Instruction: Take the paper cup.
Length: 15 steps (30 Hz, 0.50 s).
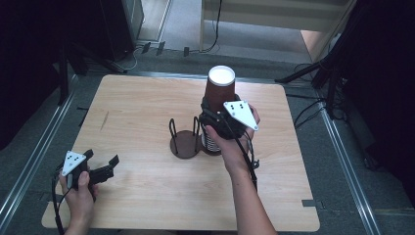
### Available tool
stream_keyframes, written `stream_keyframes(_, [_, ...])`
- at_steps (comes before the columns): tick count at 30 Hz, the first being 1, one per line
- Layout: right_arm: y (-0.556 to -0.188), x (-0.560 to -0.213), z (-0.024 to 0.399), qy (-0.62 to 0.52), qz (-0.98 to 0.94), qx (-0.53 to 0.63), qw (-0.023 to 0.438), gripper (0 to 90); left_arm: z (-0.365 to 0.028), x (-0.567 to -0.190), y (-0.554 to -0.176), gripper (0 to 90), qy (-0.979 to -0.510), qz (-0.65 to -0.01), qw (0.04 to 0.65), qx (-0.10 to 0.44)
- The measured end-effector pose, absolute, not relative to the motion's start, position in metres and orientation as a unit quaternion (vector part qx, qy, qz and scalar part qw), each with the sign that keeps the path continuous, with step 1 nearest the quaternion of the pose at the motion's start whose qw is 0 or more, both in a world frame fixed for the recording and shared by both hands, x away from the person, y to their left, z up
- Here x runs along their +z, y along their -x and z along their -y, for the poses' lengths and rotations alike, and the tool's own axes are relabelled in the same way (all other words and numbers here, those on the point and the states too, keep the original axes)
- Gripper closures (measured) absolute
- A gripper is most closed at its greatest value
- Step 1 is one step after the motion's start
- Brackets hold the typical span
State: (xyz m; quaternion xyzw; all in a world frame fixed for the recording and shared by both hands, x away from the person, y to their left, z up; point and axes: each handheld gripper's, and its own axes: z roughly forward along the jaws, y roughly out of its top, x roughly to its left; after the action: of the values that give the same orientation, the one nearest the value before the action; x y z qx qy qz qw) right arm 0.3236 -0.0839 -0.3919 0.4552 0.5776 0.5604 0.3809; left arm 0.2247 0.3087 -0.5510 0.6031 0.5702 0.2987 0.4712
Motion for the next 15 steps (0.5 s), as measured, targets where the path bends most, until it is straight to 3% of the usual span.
stream_keyframes(15, [-0.323, -0.37, 0.083, -0.45, -0.56, 0.579, 0.386, 12.1, -0.308, -0.551, -0.225, 1.7, -0.607, -0.569, 0.469, 0.298])
